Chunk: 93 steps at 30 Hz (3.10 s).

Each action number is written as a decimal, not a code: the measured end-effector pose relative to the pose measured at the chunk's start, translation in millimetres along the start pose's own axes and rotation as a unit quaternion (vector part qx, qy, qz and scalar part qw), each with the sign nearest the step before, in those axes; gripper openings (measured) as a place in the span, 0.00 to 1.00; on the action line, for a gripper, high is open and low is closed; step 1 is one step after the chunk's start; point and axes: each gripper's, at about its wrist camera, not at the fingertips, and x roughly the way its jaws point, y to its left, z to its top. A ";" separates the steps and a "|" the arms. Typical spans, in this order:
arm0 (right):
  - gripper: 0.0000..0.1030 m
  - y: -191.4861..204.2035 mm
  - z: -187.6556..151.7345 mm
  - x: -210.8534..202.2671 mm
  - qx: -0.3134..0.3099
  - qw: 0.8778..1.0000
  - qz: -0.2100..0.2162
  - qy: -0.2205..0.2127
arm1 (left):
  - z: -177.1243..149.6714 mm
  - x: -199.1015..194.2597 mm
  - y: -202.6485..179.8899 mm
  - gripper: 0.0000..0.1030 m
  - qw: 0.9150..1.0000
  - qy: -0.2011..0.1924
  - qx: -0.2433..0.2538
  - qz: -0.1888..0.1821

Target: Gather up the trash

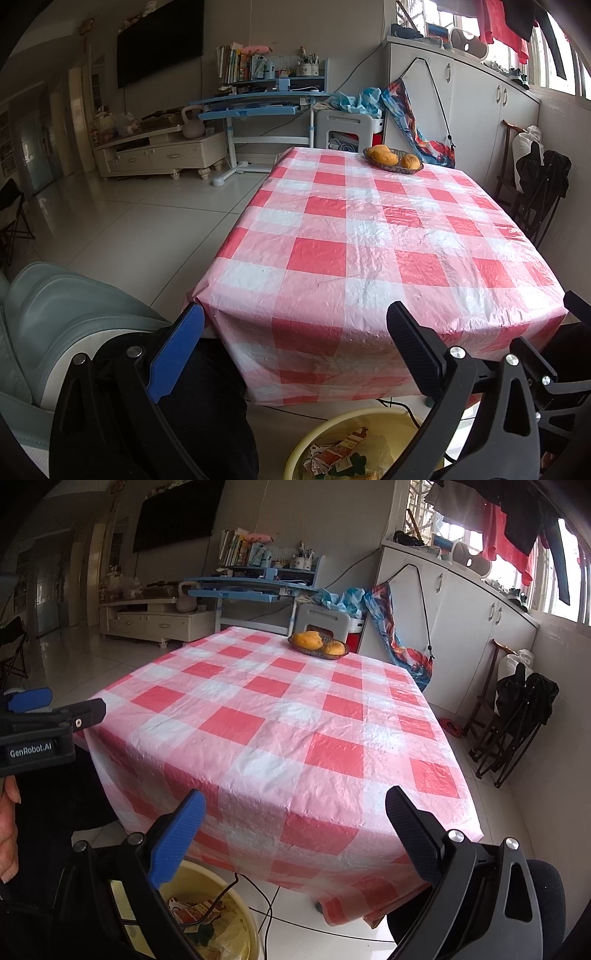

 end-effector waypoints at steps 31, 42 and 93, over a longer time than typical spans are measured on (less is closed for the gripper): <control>0.91 -5.4 3.9 -1.9 0.015 1.000 0.002 -0.007 | 4.5 -8.6 -1.7 0.93 1.000 -0.011 -0.003 0.001; 0.91 -5.4 4.0 -1.8 0.015 1.000 0.002 -0.006 | 4.5 -7.9 -2.6 0.93 1.000 -0.010 -0.003 0.001; 0.91 -7.0 3.1 0.0 0.013 1.000 0.002 -0.004 | 3.3 -7.8 1.5 0.93 1.000 -0.009 -0.001 0.005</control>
